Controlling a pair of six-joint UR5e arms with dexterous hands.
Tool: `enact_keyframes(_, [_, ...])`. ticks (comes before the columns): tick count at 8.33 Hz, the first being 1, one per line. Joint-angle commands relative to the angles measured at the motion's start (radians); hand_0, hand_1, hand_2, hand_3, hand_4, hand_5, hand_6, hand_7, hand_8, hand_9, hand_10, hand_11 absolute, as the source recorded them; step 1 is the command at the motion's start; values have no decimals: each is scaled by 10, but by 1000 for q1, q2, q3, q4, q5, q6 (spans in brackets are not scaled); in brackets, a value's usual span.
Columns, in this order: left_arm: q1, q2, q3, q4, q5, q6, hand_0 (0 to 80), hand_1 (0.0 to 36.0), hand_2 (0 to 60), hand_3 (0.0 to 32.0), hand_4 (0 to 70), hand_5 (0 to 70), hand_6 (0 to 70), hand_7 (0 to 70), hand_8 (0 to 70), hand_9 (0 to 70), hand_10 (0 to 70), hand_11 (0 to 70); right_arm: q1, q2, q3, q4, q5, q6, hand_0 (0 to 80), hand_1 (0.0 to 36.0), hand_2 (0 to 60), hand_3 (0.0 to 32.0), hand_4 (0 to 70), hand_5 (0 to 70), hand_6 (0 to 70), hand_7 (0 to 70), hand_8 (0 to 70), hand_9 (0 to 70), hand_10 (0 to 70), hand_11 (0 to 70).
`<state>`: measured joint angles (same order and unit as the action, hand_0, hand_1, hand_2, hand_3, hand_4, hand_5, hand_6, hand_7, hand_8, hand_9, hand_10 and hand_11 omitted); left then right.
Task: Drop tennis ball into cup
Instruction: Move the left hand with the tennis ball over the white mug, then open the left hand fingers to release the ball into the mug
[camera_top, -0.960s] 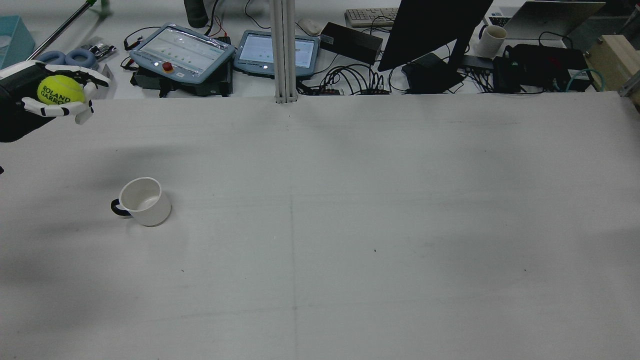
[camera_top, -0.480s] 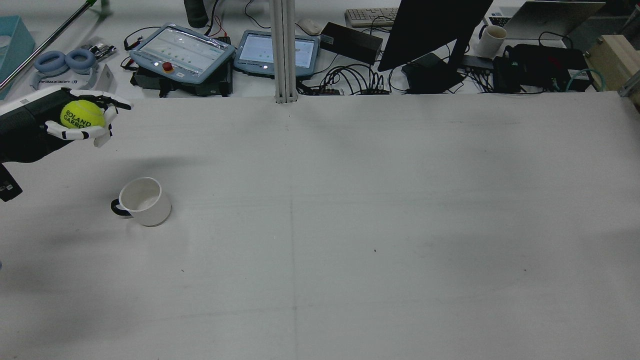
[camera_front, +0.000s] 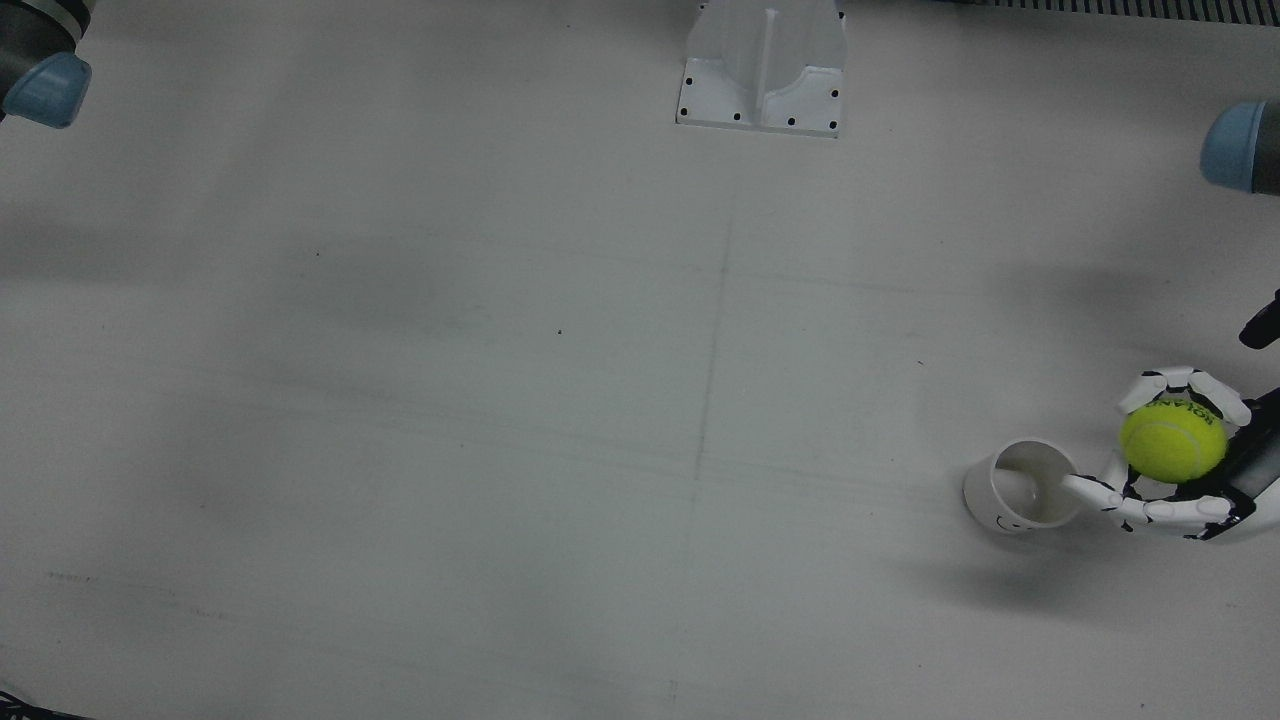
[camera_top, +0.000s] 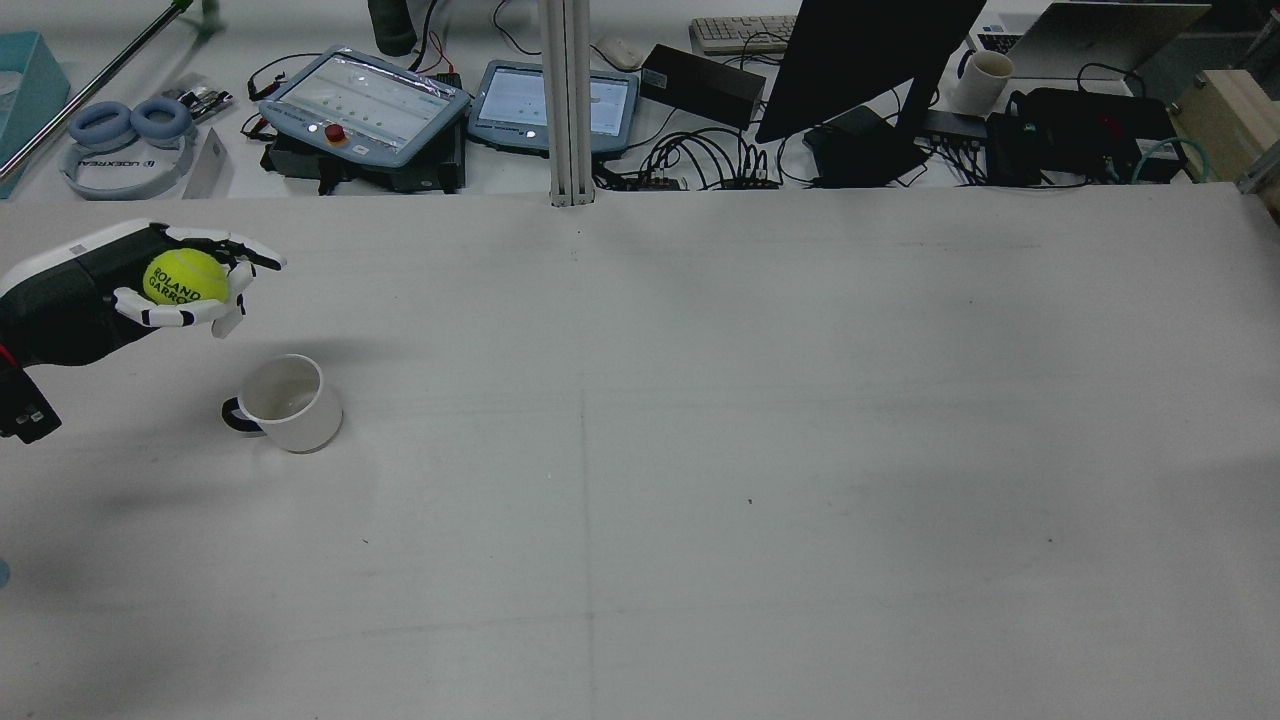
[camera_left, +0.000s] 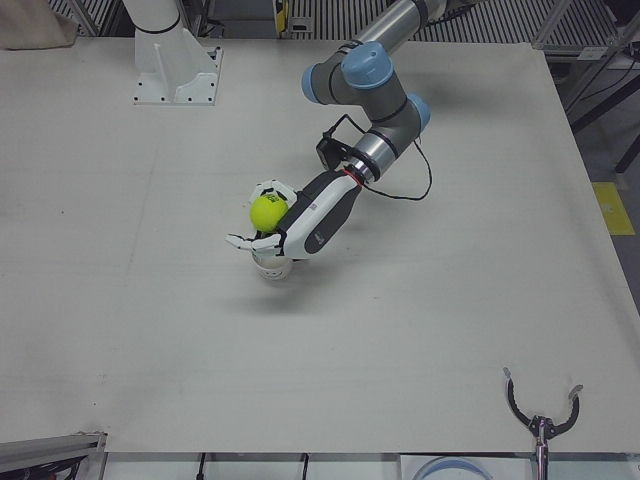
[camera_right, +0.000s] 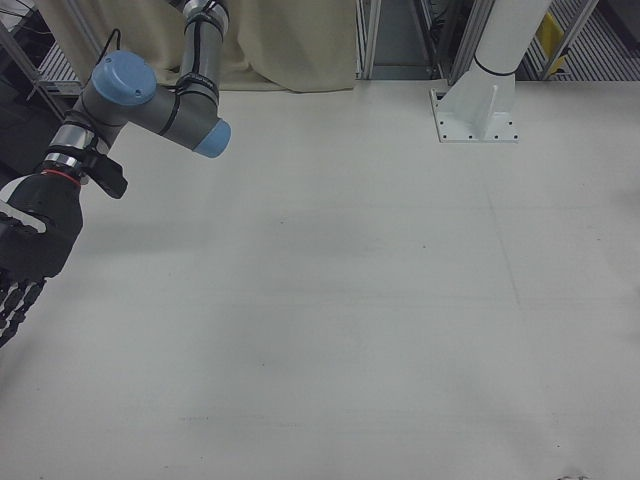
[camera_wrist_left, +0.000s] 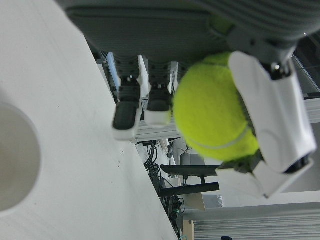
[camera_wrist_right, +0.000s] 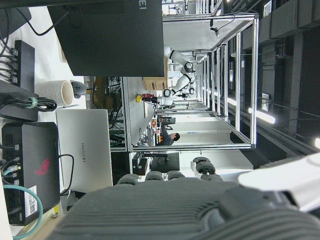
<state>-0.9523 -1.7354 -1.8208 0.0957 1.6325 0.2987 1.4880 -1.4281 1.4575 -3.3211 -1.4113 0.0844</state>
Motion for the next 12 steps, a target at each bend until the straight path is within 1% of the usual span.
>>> enact_keyframes(1, [9,5,0,-23,-3,-1,468,156,97,0,115,18,41,303,5,56,12,30,0,0,1,0,0,0,0,0,0,0,0,0,0,0,0,0,0,0])
enact_keyframes(2, [9,5,0,-27,-3,-1,459,151,89,0,10,13,21,190,0,24,0,0,0,0,1,0,0,0,0,0,0,0,0,0,0,0,0,0,0,0])
enact_keyframes(3, [7,7,0,-33,-3,-1,453,163,145,0,0,7,10,171,0,20,0,0,0,0,1,0,0,0,0,0,0,0,0,0,0,0,0,0,0,0])
enact_keyframes(4, [6,23,0,-48,-3,-3,454,171,152,0,0,0,0,174,0,20,0,0,0,0,1,-1,0,0,0,0,0,0,0,0,0,0,0,0,0,0])
enact_keyframes(5, [6,42,0,-65,-3,-4,456,176,175,0,1,4,6,163,0,18,0,0,0,0,1,0,0,0,0,0,0,0,0,0,0,0,0,0,0,0])
enact_keyframes(6, [6,56,0,-77,-3,-4,460,181,180,0,4,7,9,160,0,18,0,0,0,0,1,-1,0,0,0,0,0,0,0,0,0,0,0,0,0,0])
enact_keyframes(8, [6,57,0,-82,-2,-4,459,189,193,0,7,0,0,165,0,19,0,0,0,0,0,0,0,0,0,0,0,0,0,0,0,0,0,0,0,0])
enact_keyframes(9, [6,56,0,-82,-2,-4,459,183,228,0,14,28,93,140,14,14,0,0,0,0,1,0,0,0,0,0,0,0,0,0,0,0,0,0,0,0])
enact_keyframes(10, [4,50,-12,-80,3,-10,461,196,236,0,19,11,14,166,0,19,0,0,0,0,1,0,0,0,0,0,0,0,0,0,0,0,0,0,0,0])
enact_keyframes(11, [-14,50,-34,-59,3,-15,465,204,230,0,28,6,7,188,0,23,0,0,0,0,1,-1,0,0,0,0,0,0,0,0,0,0,0,0,0,0])
enact_keyframes(12, [-107,40,-37,-28,6,-13,469,209,232,0,33,7,8,194,0,24,0,0,0,0,1,0,0,0,0,0,0,0,0,0,0,0,0,0,0,0])
